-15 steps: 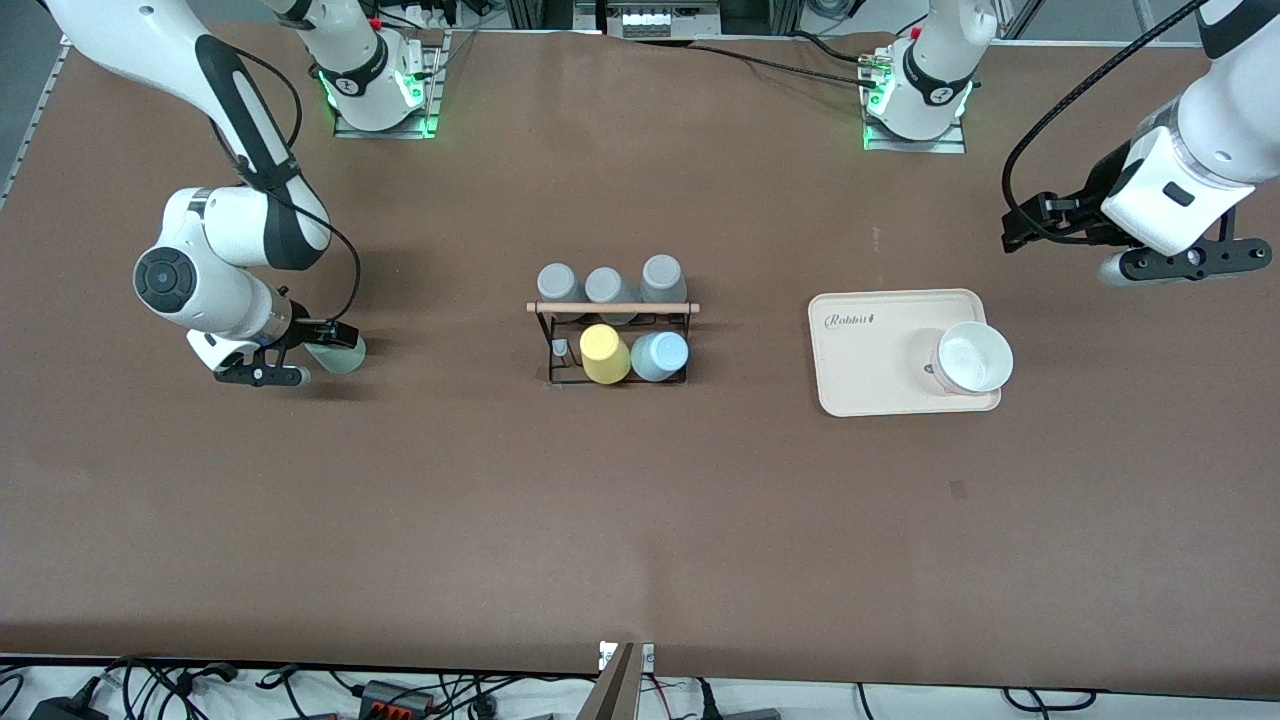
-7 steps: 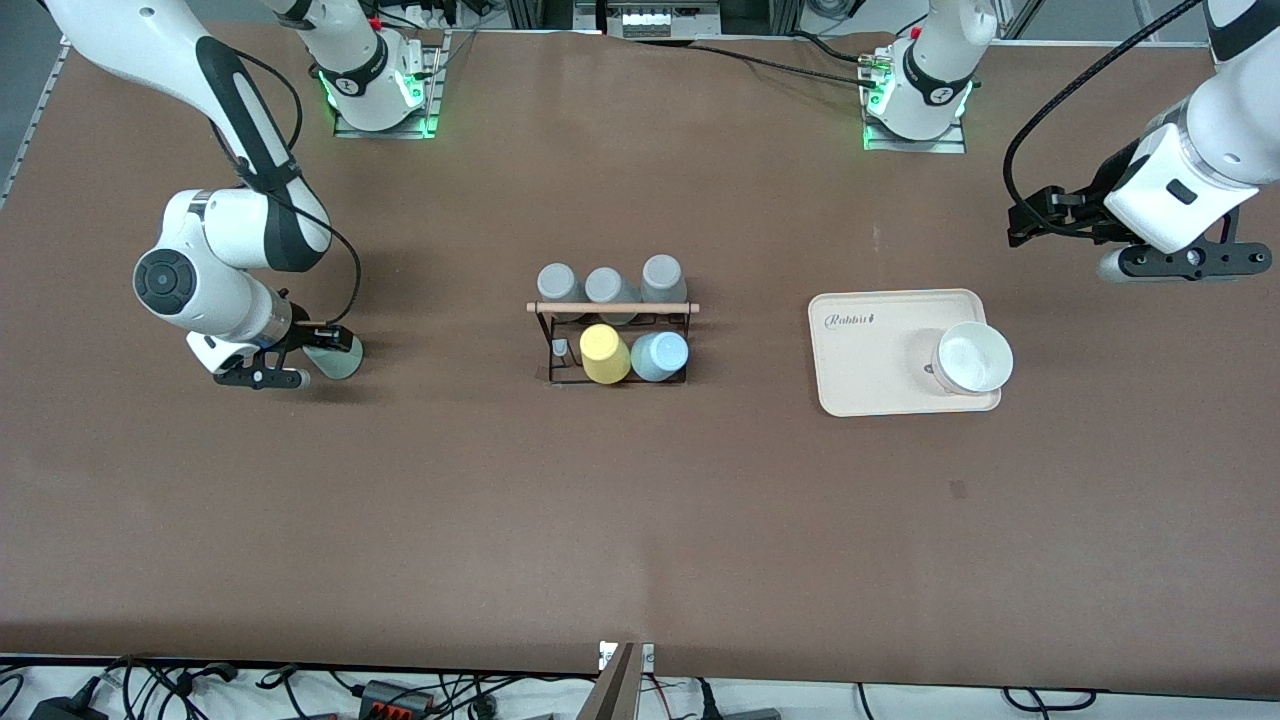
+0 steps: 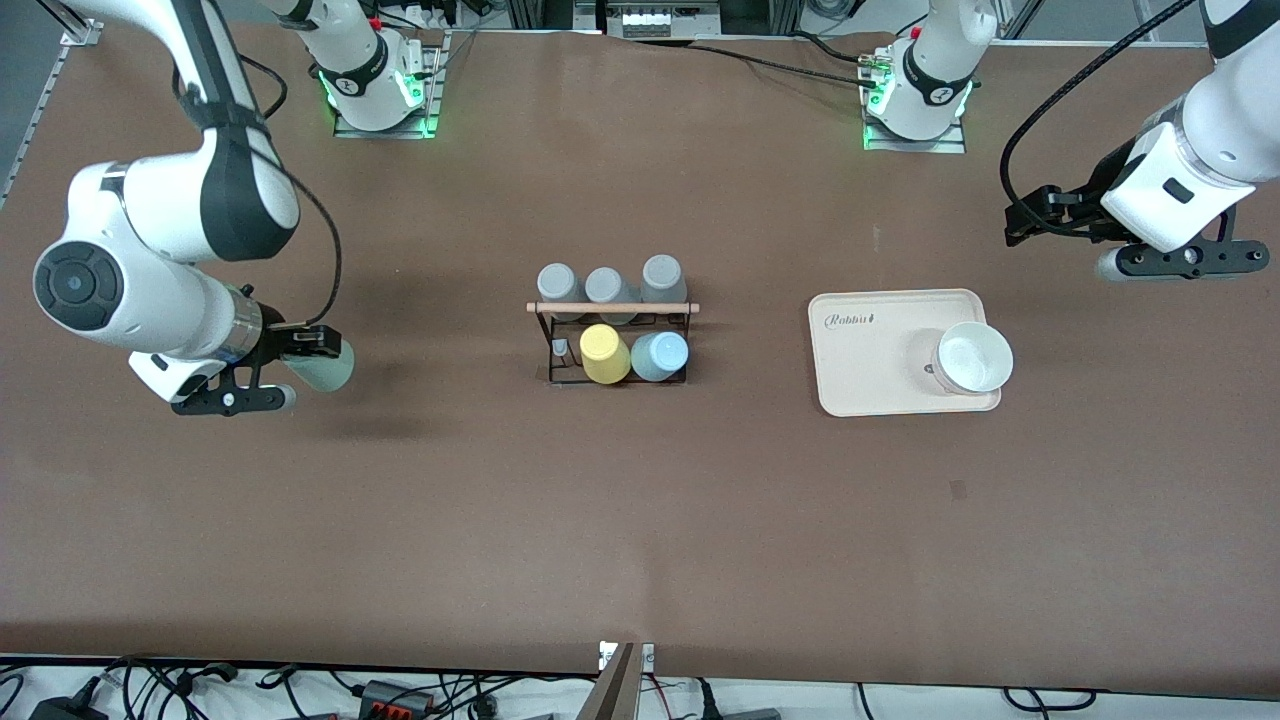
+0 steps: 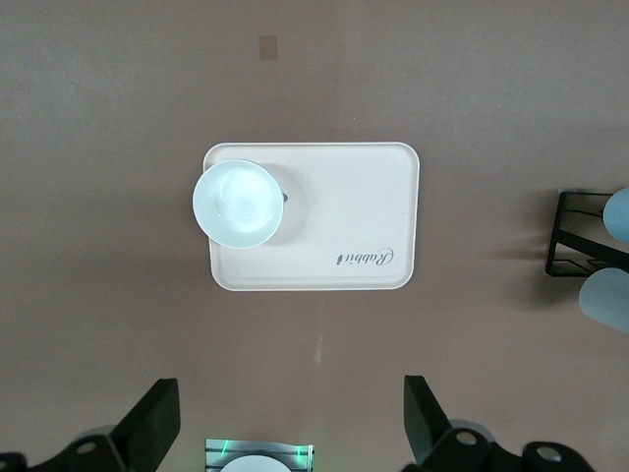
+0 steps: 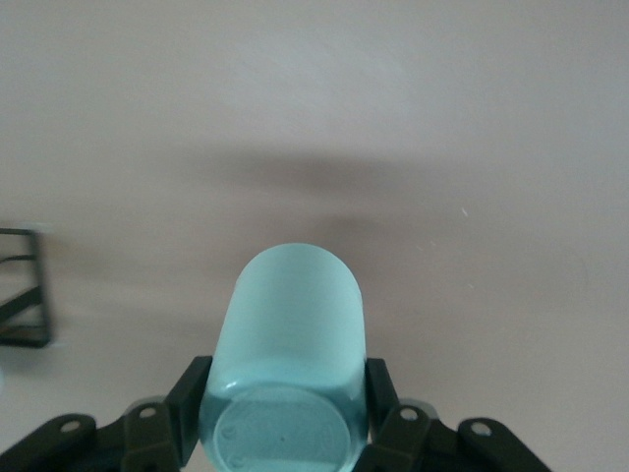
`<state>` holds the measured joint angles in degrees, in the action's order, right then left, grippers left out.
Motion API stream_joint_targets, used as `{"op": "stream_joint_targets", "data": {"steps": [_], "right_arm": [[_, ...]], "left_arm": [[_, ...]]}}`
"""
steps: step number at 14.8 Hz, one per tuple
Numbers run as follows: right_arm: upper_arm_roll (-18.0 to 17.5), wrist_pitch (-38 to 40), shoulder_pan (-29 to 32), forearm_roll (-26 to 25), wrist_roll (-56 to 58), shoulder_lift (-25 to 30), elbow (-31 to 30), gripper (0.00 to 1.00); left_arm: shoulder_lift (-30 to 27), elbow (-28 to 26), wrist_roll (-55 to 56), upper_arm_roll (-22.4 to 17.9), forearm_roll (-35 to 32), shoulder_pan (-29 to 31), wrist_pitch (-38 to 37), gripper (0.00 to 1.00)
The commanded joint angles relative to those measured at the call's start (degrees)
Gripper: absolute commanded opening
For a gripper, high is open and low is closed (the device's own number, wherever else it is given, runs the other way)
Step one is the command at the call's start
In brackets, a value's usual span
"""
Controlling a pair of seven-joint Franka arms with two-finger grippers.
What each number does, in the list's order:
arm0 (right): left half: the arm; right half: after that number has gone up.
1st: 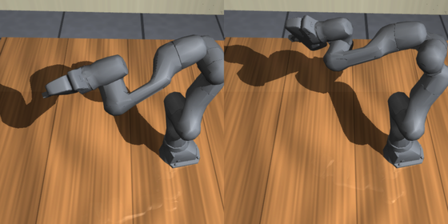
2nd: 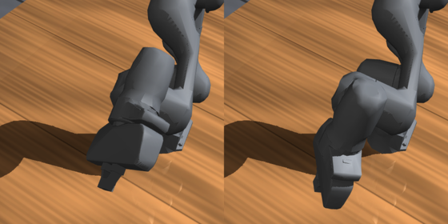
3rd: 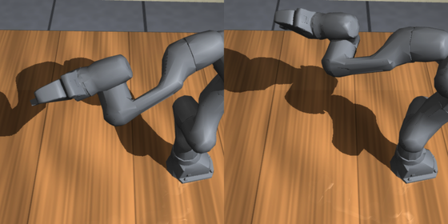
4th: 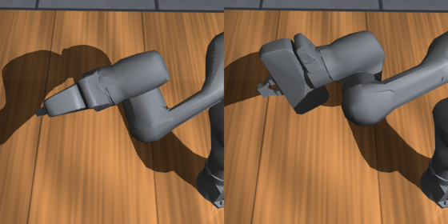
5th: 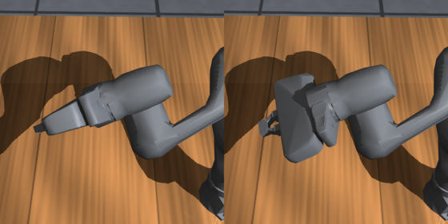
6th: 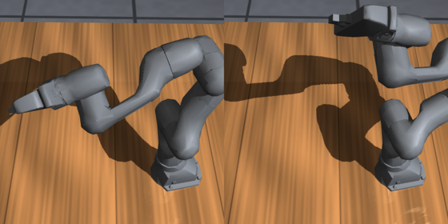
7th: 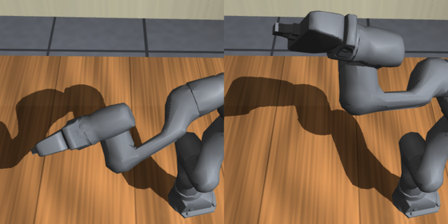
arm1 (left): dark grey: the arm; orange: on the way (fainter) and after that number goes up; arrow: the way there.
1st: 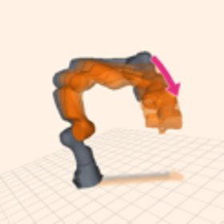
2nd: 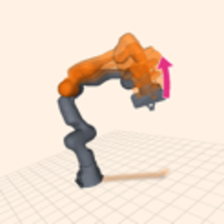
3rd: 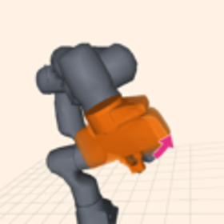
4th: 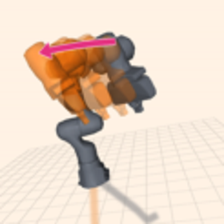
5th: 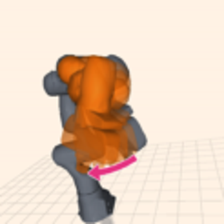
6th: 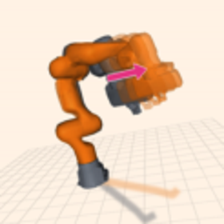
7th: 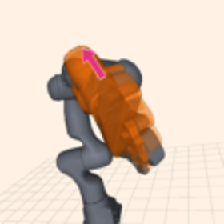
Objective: Hang scattered cups on rack with three cups
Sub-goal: 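Carry the teal cup with the right gripper onto the rack peg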
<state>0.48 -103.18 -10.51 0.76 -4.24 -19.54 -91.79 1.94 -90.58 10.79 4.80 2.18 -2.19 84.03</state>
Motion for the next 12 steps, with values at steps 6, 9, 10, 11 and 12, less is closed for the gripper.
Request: {"op": "stream_joint_targets", "data": {"steps": [6, 9, 10, 11, 12], "right_arm": [[0.2, 2.0, -12.2, 0.5, -1.2, -7.2, 12.7, 0.27], [0.1, 1.8, -16.6, 0.5, -10.8, -9.5, 15.8, 0.25], [0.1, 1.8, -17.6, 0.6, -14.2, -10.2, 16.0, 0.26], [0.1, 1.1, -18.4, 0.8, -17.3, -10.3, 16.2, 0.26], [0.1, 0.0, -19.1, 2.0, -19.4, -10.9, 16.3, 0.26]], "left_arm": [[-0.4, 0.8, 0.4, 0.4, 0.8, 0.4, -1.2, 1.00], [-0.3, 0.8, 0.4, 0.3, 2.0, 0.5, -1.2, 1.00], [-0.3, 0.8, 0.4, 0.3, 2.0, 0.5, -1.3, 1.00], [-0.3, 0.8, 0.4, 0.3, 2.0, 0.5, -1.2, 1.00], [-0.3, 0.8, 0.4, 0.3, 2.0, 0.5, -1.3, 1.00]]}}
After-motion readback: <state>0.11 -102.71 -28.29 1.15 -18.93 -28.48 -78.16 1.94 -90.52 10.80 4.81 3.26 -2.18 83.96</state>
